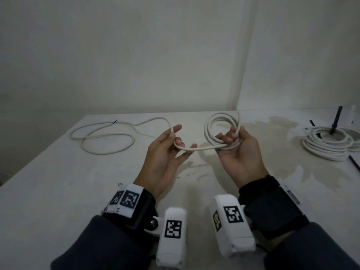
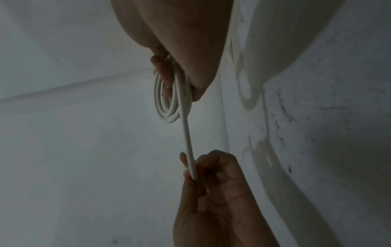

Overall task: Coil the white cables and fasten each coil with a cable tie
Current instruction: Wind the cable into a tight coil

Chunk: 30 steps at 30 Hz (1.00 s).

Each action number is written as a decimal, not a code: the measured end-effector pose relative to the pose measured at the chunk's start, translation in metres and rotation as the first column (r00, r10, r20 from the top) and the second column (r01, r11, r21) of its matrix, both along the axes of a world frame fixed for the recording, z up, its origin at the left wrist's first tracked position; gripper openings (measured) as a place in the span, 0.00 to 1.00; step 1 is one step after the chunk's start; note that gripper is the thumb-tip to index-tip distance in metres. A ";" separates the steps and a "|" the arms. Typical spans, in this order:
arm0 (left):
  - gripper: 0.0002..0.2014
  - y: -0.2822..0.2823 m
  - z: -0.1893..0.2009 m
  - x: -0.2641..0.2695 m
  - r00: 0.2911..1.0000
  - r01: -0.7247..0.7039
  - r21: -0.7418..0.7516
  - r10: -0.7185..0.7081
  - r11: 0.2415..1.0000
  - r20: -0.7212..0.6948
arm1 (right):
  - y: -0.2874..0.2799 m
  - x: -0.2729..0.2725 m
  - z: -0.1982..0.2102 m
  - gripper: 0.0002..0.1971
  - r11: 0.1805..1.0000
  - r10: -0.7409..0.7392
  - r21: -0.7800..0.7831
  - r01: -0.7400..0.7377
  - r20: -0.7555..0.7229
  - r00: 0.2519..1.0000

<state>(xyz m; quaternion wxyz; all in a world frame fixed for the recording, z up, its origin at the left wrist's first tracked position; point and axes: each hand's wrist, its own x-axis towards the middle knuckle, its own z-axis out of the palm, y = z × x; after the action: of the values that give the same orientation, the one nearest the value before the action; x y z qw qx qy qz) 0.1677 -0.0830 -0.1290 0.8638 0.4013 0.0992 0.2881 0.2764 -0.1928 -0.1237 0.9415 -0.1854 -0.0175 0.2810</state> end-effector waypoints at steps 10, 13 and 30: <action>0.12 -0.012 -0.004 0.001 0.956 0.195 0.265 -0.124 0.944 -0.265 | -0.008 0.011 0.002 0.20 0.997 -0.048 -0.067 0.046 -0.024 0.999; 0.12 -0.006 -0.005 0.001 0.975 0.048 0.277 0.016 0.960 -0.224 | -0.004 0.008 -0.001 0.20 0.990 0.003 -0.139 -0.001 0.018 1.000; 0.13 0.009 -0.009 0.001 0.905 -0.299 0.505 0.408 0.810 -0.118 | 0.003 -0.024 0.003 0.16 0.770 0.494 -0.598 -0.221 0.340 0.800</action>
<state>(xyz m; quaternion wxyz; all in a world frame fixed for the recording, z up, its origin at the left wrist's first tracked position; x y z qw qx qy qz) 0.1683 -0.0738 -0.1380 0.6527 0.6044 0.1941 0.4136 0.2522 -0.1902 -0.1210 0.7438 -0.4942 -0.2076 0.3994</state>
